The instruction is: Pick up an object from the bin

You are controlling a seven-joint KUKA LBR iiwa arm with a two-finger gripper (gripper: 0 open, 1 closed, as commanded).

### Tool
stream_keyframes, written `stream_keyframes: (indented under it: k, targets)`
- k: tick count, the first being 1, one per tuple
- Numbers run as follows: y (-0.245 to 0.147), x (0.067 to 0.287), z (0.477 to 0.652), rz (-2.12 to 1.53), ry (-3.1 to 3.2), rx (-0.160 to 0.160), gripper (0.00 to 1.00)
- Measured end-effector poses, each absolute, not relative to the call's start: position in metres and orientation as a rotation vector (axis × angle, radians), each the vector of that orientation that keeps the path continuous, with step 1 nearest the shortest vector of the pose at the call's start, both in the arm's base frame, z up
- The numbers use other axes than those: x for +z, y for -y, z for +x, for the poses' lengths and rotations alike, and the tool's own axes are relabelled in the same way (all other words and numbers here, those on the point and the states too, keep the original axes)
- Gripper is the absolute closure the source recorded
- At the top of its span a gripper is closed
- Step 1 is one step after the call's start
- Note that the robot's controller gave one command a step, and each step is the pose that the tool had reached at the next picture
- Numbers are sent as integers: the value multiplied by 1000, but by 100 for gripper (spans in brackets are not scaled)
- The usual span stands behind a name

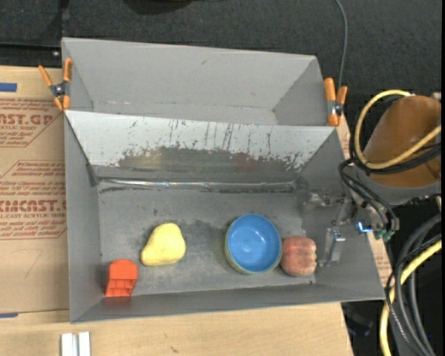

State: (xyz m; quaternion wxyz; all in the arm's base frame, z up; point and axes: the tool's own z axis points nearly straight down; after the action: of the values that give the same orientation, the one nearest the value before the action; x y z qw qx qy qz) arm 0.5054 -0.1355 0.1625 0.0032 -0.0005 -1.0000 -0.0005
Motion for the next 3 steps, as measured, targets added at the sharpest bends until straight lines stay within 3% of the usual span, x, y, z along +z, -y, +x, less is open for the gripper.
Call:
stream_keyframes:
  k: [1,2,3]
  targets:
    - [135,167,507,1,3143,1,0]
    - [138,71,491,99,3142,0,0]
    - [138,119,482,-136,3142,1,0]
